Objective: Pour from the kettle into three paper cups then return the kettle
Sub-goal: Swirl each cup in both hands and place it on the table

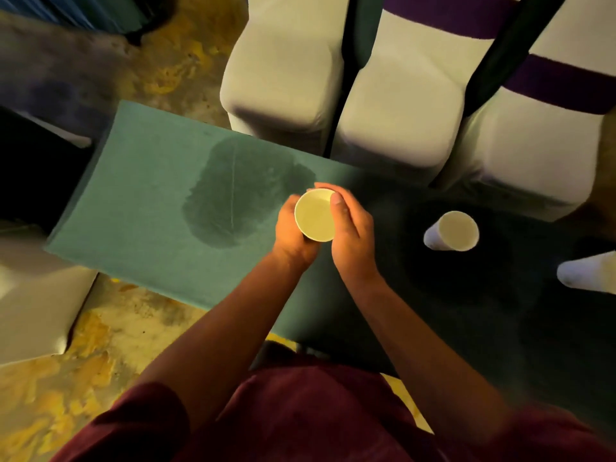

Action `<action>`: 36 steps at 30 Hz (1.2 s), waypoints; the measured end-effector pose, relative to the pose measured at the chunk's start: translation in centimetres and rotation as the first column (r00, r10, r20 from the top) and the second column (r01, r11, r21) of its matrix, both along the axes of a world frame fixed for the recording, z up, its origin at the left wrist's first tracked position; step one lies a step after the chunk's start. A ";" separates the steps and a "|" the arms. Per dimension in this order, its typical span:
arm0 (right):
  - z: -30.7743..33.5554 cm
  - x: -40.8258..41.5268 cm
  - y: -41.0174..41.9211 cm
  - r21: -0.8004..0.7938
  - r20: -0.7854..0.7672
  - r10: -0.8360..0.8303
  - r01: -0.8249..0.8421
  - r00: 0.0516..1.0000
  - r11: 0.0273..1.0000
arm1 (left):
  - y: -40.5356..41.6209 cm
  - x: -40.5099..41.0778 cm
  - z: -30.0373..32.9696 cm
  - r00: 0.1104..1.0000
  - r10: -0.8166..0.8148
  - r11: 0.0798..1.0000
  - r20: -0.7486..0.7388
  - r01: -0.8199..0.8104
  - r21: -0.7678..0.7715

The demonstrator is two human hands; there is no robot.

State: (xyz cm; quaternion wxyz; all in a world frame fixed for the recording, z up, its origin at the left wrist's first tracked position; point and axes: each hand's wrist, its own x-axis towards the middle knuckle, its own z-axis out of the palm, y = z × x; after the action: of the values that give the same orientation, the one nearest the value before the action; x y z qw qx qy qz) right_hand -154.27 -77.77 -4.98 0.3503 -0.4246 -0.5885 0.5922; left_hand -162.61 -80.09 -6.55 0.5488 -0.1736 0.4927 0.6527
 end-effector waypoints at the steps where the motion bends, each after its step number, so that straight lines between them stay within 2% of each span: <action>1: -0.1 -1.1 0.3 -0.002 0.008 0.009 -0.009 1.000 1.000 | 0.3 -1.1 -0.2 1.000 0.003 1.000 -0.011 -0.003 0.000; 6: -0.9 -5.1 1.1 -0.012 0.026 0.039 -0.039 0.999 0.999 | 1.2 -5.2 -0.8 1.000 -0.008 0.999 -0.021 0.007 -0.035; 12: -3.1 -9.8 1.8 -0.051 0.077 0.033 -0.029 0.997 0.998 | 1.9 -10.2 -1.6 0.998 -0.058 0.988 -0.005 0.057 -0.147; 18: -3.8 -13.1 2.3 -0.091 0.137 -0.045 0.057 0.990 0.994 | 3.2 -14.4 -3.2 0.993 -0.120 0.978 -0.007 0.117 -0.172; 23: -5.3 -16.1 2.2 -0.116 0.186 -0.082 0.104 0.979 0.988 | 4.1 -17.7 -3.8 0.974 -0.201 0.949 -0.105 0.167 -0.267; 28: -6.0 -17.9 2.2 -0.105 0.196 -0.097 0.119 0.976 0.987 | 4.6 -20.6 -4.2 0.986 -0.162 0.959 -0.044 0.147 -0.244; 36: -7.7 -19.3 1.6 -0.132 0.262 -0.038 0.075 0.964 0.988 | 3.8 -25.0 -4.4 0.981 -0.090 0.973 -0.174 0.050 -0.224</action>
State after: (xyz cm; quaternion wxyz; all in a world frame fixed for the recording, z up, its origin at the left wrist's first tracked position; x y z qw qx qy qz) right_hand -173.53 -76.21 -12.68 0.2563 -0.5386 -0.5735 0.5615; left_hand -187.62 -76.26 -10.98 0.5013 -0.1545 0.6157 0.5880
